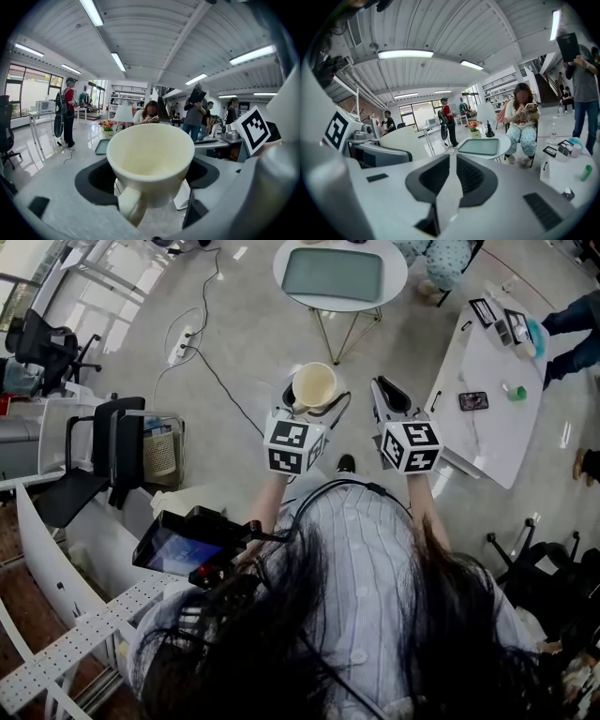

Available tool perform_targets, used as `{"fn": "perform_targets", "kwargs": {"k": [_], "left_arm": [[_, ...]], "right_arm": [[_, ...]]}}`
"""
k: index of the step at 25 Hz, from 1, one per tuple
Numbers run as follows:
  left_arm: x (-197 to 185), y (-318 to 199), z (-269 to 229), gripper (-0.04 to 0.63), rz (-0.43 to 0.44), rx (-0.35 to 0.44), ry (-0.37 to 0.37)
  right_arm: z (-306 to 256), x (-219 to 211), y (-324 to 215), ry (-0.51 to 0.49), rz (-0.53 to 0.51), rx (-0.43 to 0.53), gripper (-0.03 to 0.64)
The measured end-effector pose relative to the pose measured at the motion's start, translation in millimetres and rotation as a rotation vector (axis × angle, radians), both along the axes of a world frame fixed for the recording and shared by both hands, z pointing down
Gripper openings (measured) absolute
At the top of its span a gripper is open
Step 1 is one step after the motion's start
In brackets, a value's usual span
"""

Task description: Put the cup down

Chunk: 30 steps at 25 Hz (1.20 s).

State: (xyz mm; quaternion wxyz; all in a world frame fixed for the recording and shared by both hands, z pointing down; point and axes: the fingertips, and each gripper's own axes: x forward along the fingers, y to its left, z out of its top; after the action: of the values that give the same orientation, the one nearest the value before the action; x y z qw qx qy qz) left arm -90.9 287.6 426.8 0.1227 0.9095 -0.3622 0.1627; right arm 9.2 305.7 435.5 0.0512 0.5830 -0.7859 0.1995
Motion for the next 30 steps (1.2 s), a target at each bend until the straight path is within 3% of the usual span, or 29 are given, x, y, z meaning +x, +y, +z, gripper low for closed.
{"fn": "perform_targets", "kwargs": {"k": [17, 30], "left_arm": [[12, -1, 0, 0.443, -0.008, -0.007, -0.017], [24, -49, 5, 0.445, 0.009, -0.009, -0.013]], "right_arm": [[4, 10, 2, -0.03, -0.001, -0.008, 0.063], [9, 26, -45, -0.024, 0.023, -0.014, 0.063]]}}
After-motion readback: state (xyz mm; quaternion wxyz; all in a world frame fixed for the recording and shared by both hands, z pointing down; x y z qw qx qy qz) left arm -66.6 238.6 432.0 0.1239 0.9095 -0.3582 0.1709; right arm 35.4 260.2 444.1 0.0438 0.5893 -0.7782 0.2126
